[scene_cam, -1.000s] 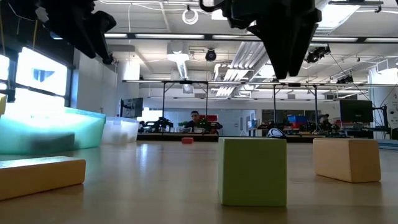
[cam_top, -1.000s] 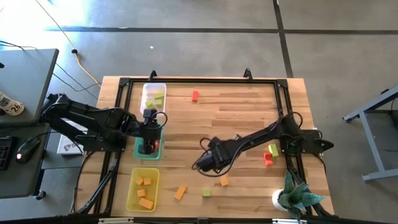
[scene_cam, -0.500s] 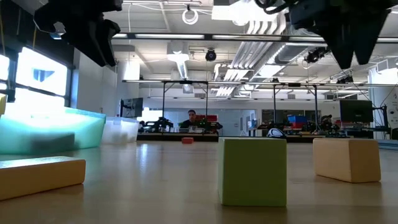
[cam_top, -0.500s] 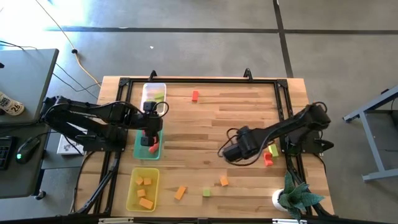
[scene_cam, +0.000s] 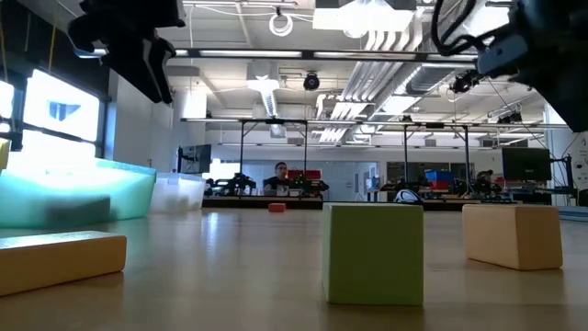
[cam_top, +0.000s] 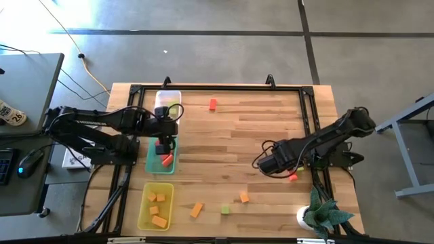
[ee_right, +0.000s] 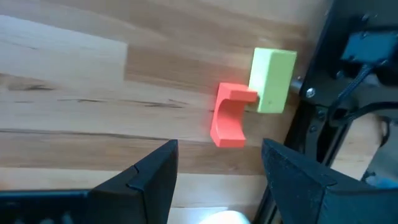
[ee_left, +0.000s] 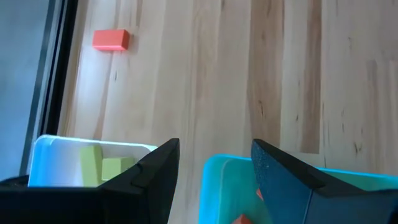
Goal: Sort & place blocks by color
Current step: Put the orange arch block into the blue bin
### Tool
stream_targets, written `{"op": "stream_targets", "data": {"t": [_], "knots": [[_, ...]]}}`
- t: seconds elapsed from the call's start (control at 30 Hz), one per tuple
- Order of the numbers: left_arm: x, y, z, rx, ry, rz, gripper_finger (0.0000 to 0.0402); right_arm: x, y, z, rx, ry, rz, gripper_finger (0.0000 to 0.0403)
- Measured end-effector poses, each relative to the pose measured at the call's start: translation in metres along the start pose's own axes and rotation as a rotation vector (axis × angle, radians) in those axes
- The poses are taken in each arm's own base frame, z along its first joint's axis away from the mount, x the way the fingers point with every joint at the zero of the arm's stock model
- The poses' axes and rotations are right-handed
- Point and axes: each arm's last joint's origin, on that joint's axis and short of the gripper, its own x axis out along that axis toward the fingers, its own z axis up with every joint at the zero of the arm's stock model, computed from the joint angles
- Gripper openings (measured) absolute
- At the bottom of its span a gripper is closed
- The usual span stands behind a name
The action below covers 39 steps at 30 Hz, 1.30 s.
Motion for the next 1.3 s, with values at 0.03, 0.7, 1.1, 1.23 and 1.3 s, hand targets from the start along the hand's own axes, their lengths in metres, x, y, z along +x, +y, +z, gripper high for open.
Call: {"op": "stream_targets", "data": {"t": [0.03, 0.7, 1.1, 1.23, 1.3], "knots": [[0.0, 0.001, 0.0, -0.007, 0.001, 0.002, 0.0187, 0.006, -0.001, 0.0, 0.011, 0.003, -0.003, 0.0217], [0.003, 0.01, -0.001, -0.07, 0.015, 0.024, 0.0187, 0.08, -0.007, -0.007, 0.058, 0.224, -0.029, 0.0217], [0.003, 0.01, -0.001, -0.074, 0.01, 0.025, 0.0187, 0.1, -0.014, -0.009, 0.068, 0.2, -0.04, 0.0217], [0.003, 0.01, -0.001, -0.074, 0.008, 0.025, 0.0187, 0.108, -0.014, -0.008, 0.065, 0.201, -0.024, 0.0217], [0.003, 0.01, 0.0, -0.074, 0.008, 0.025, 0.0187, 0.111, -0.015, -0.007, 0.059, 0.208, -0.007, 0.0216]]}}
